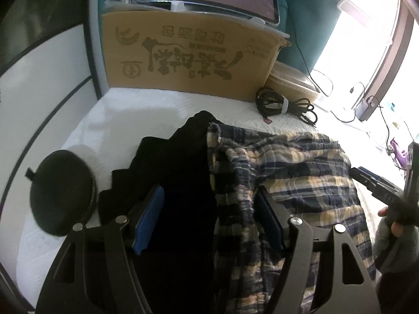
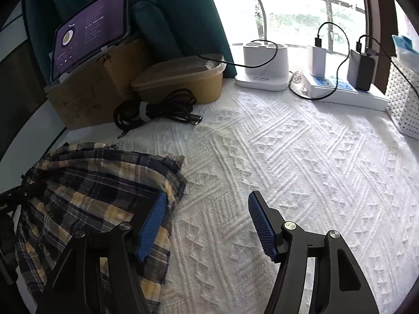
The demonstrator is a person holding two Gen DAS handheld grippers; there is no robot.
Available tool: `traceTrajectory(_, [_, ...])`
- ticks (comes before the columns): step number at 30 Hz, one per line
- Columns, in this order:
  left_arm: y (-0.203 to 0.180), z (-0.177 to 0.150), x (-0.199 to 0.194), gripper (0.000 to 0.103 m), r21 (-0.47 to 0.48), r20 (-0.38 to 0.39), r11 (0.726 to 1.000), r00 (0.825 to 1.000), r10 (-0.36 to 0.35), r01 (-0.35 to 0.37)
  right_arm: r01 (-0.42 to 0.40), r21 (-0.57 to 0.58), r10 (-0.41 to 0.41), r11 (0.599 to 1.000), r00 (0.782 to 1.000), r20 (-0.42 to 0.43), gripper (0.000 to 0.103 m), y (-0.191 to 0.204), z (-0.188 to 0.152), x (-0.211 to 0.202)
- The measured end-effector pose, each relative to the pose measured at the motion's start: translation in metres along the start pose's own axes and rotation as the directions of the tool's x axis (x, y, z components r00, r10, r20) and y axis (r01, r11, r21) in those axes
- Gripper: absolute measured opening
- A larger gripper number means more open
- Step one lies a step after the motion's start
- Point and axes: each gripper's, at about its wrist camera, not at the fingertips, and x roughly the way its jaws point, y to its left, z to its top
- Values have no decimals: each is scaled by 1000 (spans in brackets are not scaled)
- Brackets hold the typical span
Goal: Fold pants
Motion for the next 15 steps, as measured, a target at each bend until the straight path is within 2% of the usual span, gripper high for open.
traceTrajectory(15, [-10, -32, -40, 71, -6, 37, 1000, 999, -6, 6, 9, -16, -9, 1000, 1000, 23, 66, 6, -28, -48])
